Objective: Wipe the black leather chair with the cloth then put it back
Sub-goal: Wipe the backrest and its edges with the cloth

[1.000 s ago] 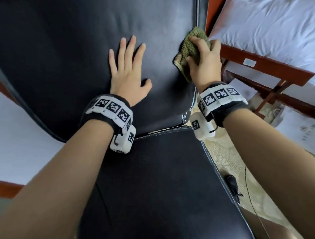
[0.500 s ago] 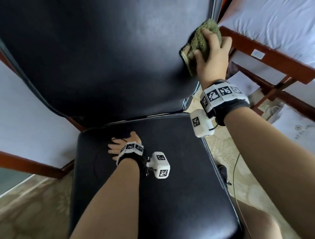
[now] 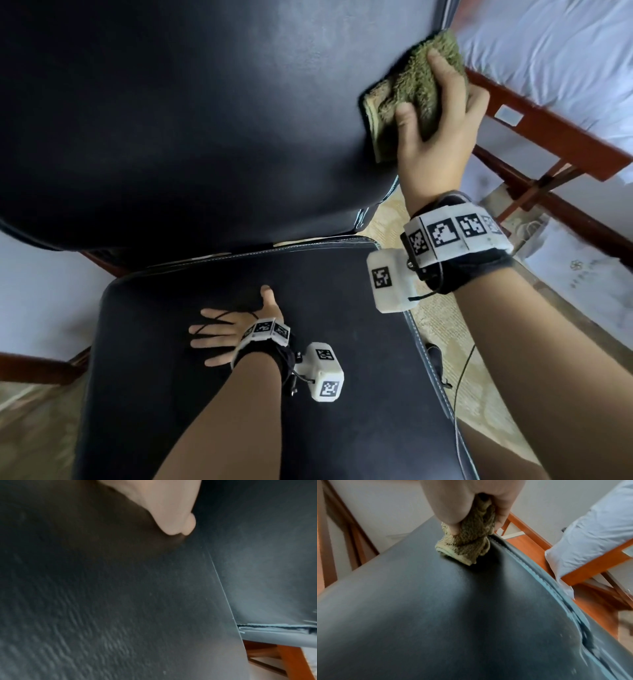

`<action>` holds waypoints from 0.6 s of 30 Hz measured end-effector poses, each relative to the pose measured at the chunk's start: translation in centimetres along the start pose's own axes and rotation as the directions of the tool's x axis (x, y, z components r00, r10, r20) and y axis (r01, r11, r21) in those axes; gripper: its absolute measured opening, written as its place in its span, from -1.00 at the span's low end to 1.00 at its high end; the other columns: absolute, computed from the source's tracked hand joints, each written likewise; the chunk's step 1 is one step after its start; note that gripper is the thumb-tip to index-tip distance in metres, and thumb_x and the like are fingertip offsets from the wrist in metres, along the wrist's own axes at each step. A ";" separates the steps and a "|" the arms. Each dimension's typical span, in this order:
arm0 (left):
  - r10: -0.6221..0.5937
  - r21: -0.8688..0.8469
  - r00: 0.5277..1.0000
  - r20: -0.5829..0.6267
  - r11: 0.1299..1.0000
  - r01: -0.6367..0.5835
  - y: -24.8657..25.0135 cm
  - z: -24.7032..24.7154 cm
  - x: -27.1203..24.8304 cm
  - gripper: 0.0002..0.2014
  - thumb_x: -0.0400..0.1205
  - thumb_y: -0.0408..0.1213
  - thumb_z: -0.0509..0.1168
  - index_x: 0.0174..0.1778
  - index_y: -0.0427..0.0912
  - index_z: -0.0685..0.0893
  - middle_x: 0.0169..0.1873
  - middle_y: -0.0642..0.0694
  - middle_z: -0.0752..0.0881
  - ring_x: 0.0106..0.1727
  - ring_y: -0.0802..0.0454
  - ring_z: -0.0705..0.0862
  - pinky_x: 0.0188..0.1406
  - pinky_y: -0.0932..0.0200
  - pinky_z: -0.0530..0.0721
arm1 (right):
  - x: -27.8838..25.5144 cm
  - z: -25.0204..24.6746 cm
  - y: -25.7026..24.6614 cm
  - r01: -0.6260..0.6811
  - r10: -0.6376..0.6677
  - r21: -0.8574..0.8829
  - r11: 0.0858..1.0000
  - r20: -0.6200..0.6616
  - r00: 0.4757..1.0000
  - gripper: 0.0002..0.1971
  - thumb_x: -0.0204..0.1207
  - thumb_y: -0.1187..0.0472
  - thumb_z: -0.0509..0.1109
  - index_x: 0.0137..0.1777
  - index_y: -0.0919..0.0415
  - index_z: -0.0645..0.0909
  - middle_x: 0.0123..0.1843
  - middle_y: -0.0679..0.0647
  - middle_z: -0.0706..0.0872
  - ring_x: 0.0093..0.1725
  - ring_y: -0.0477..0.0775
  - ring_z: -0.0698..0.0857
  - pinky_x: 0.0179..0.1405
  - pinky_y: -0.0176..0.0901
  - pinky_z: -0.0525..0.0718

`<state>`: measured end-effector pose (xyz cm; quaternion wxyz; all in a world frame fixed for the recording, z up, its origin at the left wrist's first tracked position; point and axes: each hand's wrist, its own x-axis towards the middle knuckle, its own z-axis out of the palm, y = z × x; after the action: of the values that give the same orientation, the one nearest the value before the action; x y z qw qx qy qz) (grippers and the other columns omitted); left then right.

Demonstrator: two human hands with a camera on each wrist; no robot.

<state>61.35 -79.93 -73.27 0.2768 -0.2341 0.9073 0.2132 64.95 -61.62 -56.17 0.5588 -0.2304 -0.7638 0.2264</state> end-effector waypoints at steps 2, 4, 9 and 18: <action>0.027 0.018 0.999 0.028 0.999 -0.028 -0.2 -0.7 -0.1 0.14 0.47 0.44 0.10 0.58 -0.30 -0.38 0.58 -0.39 -0.34 0.60 -0.35 -0.31 0.50 -0.39 -0.17 | -1.2 -0.2 0.1 -0.045 0.045 0.000 0.999 -0.013 0.999 -0.57 0.49 0.25 0.41 0.36 0.33 0.53 0.05 0.16 0.39 0.03 -0.09 0.48 0.20 -0.61 0.36; 0.052 0.016 0.998 0.044 0.998 -0.053 -0.4 -1.1 -0.2 0.18 0.44 0.44 0.15 0.58 -0.31 -0.37 0.58 -0.40 -0.33 0.60 -0.36 -0.30 0.50 -0.40 -0.15 | -3.3 -0.5 -0.1 -0.112 0.112 0.006 0.994 0.027 0.993 -0.57 0.47 0.26 0.43 0.35 0.28 0.54 0.04 0.15 0.39 0.02 -0.08 0.49 0.21 -0.57 0.36; 0.074 -0.005 0.997 0.029 0.997 -0.074 -0.7 -1.4 -0.7 0.22 0.41 0.43 0.22 0.60 -0.34 -0.32 0.58 -0.43 -0.28 0.60 -0.39 -0.27 0.50 -0.39 -0.16 | -5.2 -1.1 -1.2 -0.136 0.135 -0.007 0.991 0.133 0.982 -0.57 0.44 0.31 0.44 0.33 0.27 0.56 0.04 0.16 0.40 0.00 -0.28 0.43 0.17 -0.75 0.24; 0.085 0.071 0.996 0.001 0.994 -0.085 -0.3 -1.5 -0.7 0.21 0.42 0.44 0.18 0.60 -0.35 -0.32 0.58 -0.44 -0.26 0.60 -0.40 -0.24 0.51 -0.38 -0.08 | -1.3 1.0 -1.0 -0.075 0.075 0.028 0.997 -0.002 0.997 -0.60 0.51 0.29 0.35 0.35 0.35 0.53 0.12 0.32 0.46 0.14 0.18 0.57 0.16 -0.80 0.22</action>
<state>61.43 -80.72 -71.74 0.2748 -0.1855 0.9236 0.1923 64.23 -63.25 -56.82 0.5543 -0.2514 -0.7506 0.2572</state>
